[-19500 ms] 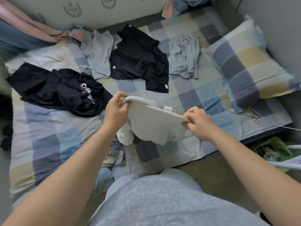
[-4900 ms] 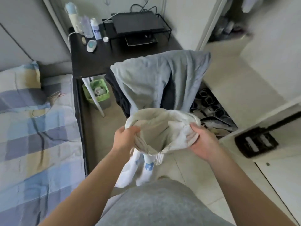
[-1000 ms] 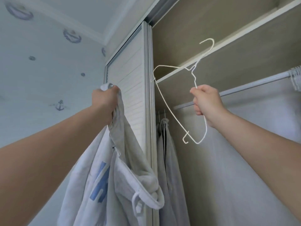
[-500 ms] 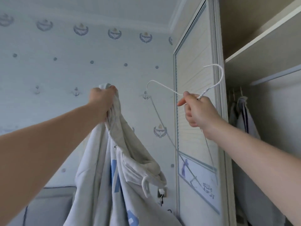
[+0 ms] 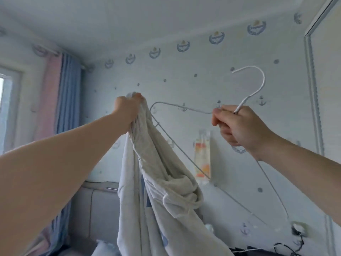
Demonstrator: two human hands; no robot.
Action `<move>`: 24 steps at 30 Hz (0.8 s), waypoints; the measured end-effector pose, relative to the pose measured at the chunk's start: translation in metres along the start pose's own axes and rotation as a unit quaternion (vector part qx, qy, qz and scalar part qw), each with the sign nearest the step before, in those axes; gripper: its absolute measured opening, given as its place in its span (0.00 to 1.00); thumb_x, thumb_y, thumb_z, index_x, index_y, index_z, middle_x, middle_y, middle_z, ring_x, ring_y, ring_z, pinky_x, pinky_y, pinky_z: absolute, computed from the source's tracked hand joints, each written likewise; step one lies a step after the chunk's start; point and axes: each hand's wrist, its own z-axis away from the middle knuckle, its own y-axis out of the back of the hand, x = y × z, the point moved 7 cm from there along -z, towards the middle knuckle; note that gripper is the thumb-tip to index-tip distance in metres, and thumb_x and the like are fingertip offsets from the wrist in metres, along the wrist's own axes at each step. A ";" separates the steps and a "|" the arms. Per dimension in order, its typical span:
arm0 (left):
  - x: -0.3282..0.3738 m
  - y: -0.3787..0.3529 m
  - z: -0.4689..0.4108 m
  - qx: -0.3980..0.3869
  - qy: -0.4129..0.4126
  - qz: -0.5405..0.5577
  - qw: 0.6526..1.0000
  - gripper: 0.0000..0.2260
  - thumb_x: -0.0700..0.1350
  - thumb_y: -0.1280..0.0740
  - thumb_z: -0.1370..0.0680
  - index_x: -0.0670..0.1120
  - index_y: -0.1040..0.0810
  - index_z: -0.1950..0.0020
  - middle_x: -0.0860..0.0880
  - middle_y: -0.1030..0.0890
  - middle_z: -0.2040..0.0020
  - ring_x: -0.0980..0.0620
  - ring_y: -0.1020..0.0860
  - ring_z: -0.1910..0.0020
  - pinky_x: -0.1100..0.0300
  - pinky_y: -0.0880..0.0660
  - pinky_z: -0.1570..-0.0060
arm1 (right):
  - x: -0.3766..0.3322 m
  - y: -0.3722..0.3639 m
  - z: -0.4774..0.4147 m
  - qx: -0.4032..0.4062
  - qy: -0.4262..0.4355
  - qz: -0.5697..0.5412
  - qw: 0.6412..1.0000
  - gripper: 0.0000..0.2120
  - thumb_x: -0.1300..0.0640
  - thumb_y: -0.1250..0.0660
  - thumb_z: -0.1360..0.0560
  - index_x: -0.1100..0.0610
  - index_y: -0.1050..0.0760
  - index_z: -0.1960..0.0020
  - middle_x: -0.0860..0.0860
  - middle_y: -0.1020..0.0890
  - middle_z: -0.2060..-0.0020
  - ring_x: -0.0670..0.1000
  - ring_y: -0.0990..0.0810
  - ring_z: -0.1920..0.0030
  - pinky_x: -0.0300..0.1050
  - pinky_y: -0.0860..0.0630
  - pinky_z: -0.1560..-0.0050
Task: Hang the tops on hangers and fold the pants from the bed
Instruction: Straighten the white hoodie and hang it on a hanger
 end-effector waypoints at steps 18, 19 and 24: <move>-0.133 0.329 -0.064 -0.121 -0.132 -0.597 0.782 0.13 0.51 0.44 0.15 0.48 0.24 0.37 0.50 0.21 0.52 0.49 0.21 0.55 0.56 0.22 0.55 | 0.030 -0.412 0.032 -0.142 -0.046 -0.133 0.980 0.21 0.56 0.41 0.16 0.54 0.29 0.68 0.49 0.38 0.79 0.48 0.42 0.79 0.35 0.42 0.79; -0.149 0.348 -0.061 -0.123 -0.122 -0.606 0.776 0.12 0.52 0.41 0.16 0.47 0.23 0.42 0.51 0.21 0.55 0.50 0.21 0.58 0.59 0.23 0.59 | 0.034 -0.433 0.038 -0.148 -0.046 -0.134 0.979 0.20 0.56 0.41 0.16 0.55 0.29 0.67 0.49 0.38 0.79 0.47 0.42 0.80 0.35 0.42 0.79; -0.204 0.448 -0.031 -0.063 -0.038 -0.611 0.788 0.14 0.54 0.36 0.19 0.47 0.20 0.58 0.53 0.27 0.68 0.56 0.27 0.69 0.63 0.35 0.72 | 0.042 -0.541 0.075 -0.184 -0.018 -0.132 0.974 0.17 0.54 0.40 0.18 0.58 0.28 0.64 0.51 0.36 0.79 0.49 0.41 0.78 0.40 0.44 0.77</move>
